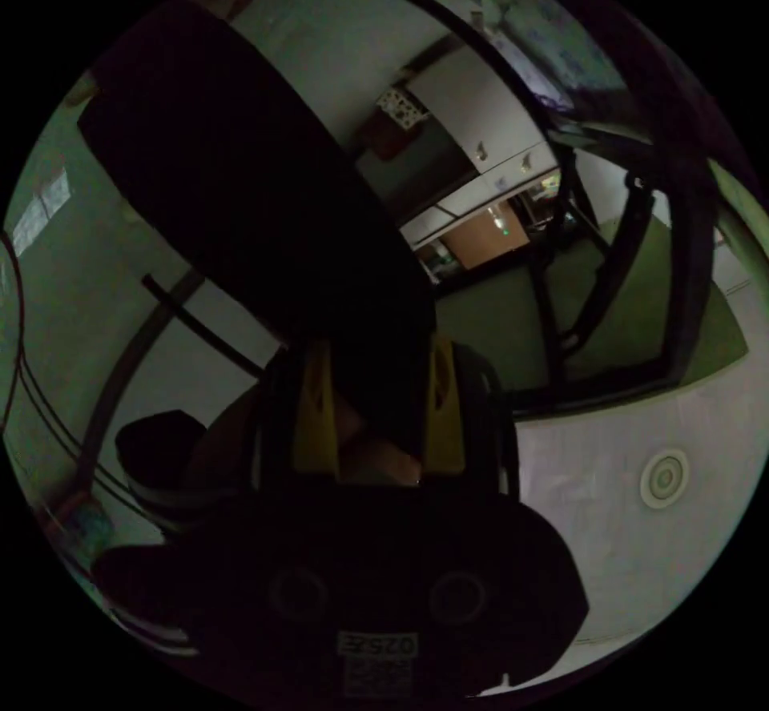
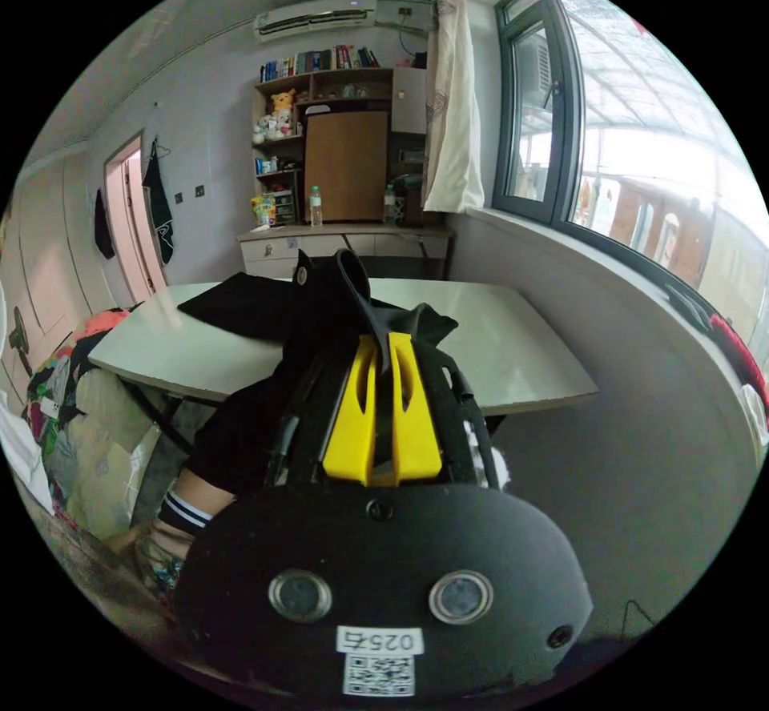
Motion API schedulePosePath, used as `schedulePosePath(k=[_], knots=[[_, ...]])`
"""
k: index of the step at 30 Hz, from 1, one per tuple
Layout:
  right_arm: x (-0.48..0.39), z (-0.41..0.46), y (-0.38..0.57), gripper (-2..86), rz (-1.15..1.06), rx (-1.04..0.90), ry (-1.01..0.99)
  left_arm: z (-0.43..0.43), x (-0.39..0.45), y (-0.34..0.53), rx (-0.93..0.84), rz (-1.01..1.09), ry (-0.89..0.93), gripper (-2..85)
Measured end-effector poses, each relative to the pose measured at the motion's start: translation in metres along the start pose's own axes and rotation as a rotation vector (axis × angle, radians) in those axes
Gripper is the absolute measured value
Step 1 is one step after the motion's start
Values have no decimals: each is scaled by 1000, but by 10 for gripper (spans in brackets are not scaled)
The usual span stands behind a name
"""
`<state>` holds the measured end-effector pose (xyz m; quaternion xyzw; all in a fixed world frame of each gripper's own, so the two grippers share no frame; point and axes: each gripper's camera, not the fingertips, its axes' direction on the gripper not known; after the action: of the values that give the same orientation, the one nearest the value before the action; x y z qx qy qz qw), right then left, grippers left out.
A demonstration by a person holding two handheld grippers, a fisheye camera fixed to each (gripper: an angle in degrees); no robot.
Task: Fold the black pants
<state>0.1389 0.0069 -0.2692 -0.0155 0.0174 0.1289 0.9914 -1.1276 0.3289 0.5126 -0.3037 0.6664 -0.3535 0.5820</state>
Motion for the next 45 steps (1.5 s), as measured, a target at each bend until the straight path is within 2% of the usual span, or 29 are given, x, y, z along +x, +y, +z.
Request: schedulePosePath(k=[4,7,10,13,16,18,19,21,23,26,28,31,33,35,37,40,43,45], knots=[[2,-7,0,-1,-12,4,7,2,2,9,79,17,-42,58],[6,-15,3,-1,-27,9,21,-22,12,43,207,133,60,-4],[22,-25,9,-1,-13,24,-2,-37,54,91,219,410,-22,-14],[51,-34,15,-2,35,38,-92,-40,102,162,225,710,24,-15],[87,-53,13,-3,120,67,-276,-22,159,250,169,1015,117,-16],[123,-76,8,-3,198,159,-473,5,211,320,106,1274,130,-15],[132,-80,6,-4,220,177,-515,12,224,335,92,1326,114,-15],[169,-84,-12,-4,296,220,-648,48,271,379,98,1464,-29,-15],[192,-71,-36,-5,317,208,-694,80,301,393,99,1563,-158,-15],[209,-26,-94,-5,316,147,-801,138,337,370,48,1520,-233,-15],[202,5,-140,-6,275,94,-842,171,355,345,25,1402,-233,-15],[169,41,-224,-6,149,53,-810,224,398,349,99,1473,-373,-15],[152,41,-271,-6,128,95,-873,256,424,394,213,1640,-466,-15],[152,24,-286,-6,99,182,-917,270,432,429,243,1734,-424,-15],[165,9,-288,-6,97,234,-884,279,434,450,215,1739,-380,-15],[209,16,-279,-7,129,116,-789,309,404,450,109,1634,-453,-15],[251,49,-237,-8,136,-106,-595,364,326,405,-39,1479,-719,-15],[271,90,-185,-8,99,-331,-416,409,234,334,-176,1296,-1004,-14]])
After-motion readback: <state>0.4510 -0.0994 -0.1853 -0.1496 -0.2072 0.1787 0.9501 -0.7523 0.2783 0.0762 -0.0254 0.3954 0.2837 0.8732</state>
